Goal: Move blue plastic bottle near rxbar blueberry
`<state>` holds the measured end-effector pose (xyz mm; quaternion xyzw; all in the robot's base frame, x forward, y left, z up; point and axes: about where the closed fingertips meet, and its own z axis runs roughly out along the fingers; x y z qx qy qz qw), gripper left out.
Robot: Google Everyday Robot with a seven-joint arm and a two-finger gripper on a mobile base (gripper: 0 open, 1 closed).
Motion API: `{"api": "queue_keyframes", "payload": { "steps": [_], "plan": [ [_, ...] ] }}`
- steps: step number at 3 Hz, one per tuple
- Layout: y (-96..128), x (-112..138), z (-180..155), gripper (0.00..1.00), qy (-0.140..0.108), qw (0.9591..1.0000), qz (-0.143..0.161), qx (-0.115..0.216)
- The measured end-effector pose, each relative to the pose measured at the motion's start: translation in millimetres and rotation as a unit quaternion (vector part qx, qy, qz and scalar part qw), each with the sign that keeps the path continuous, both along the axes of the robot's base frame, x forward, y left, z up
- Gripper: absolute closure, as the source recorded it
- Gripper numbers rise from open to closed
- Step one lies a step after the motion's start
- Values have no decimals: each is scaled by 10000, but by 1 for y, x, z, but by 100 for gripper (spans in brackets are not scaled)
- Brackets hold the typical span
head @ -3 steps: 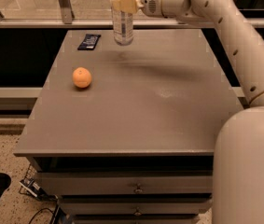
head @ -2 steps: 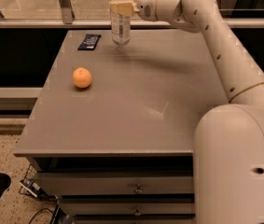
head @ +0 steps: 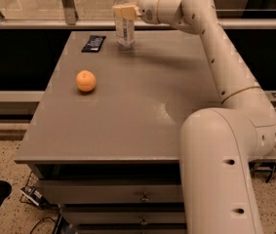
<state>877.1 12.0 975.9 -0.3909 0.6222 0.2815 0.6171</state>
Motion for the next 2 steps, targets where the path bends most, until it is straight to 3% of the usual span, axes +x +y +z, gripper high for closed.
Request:
{"api": "queue_keyframes", "payload": {
  "steps": [1, 2],
  "plan": [
    [12, 5, -7, 100, 47, 9999, 88, 23],
    [16, 5, -8, 84, 54, 9999, 113, 27]
  ]
}}
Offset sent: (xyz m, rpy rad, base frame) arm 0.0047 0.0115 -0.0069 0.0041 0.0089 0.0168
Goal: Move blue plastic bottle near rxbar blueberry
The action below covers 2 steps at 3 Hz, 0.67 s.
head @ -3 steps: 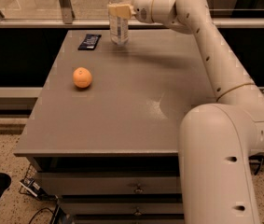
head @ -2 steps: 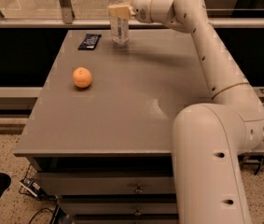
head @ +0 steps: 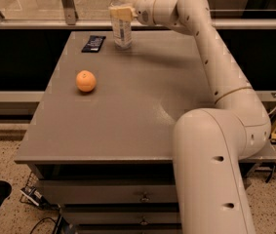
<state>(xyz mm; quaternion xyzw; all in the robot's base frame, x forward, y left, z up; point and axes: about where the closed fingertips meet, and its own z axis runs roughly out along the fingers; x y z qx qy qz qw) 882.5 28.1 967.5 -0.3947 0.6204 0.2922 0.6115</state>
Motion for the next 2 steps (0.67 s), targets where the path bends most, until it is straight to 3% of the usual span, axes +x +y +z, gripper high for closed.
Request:
{"api": "queue_keyframes", "payload": {
  "steps": [2],
  "plan": [
    [7, 0, -3, 38, 20, 10000, 45, 1]
  ]
}}
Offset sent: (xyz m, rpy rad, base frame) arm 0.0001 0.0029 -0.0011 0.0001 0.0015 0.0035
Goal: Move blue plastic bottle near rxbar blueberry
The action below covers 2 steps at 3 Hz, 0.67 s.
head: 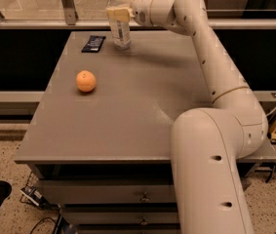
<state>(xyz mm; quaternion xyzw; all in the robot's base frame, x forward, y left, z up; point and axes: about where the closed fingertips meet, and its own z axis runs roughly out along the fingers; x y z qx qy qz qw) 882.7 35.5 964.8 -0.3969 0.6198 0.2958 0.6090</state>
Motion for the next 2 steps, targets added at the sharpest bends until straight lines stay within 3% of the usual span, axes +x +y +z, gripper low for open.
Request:
{"api": "queue_keyframes", "payload": {
  "steps": [1, 2],
  "plan": [
    [4, 0, -1, 15, 9, 10000, 21, 0],
    [8, 0, -3, 0, 22, 10000, 49, 0]
  ]
}}
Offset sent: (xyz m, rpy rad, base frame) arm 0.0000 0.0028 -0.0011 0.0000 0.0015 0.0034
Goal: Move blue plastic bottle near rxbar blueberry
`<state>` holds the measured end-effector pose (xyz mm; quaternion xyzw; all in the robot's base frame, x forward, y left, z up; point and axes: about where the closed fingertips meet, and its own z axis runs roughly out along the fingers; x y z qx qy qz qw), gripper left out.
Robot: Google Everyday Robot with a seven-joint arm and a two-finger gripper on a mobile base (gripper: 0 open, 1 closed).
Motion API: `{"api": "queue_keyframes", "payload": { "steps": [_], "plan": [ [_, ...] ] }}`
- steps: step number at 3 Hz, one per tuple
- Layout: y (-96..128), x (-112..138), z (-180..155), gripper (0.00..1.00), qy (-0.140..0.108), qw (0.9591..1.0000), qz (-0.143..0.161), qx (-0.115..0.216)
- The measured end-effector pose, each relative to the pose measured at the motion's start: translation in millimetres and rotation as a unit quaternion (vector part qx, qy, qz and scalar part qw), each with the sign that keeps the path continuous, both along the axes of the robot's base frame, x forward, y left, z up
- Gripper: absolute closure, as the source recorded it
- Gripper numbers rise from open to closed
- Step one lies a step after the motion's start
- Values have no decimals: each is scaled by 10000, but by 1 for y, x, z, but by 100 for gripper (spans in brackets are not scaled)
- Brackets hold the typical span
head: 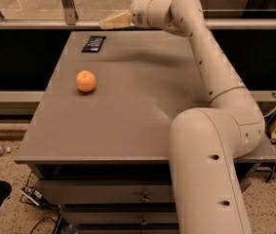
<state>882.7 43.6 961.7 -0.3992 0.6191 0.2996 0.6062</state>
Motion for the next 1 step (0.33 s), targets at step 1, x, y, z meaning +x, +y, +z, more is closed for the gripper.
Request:
{"api": "queue_keyframes", "payload": {
  "steps": [1],
  "plan": [
    [0, 0, 0, 0, 0, 10000, 0, 0]
  ]
}}
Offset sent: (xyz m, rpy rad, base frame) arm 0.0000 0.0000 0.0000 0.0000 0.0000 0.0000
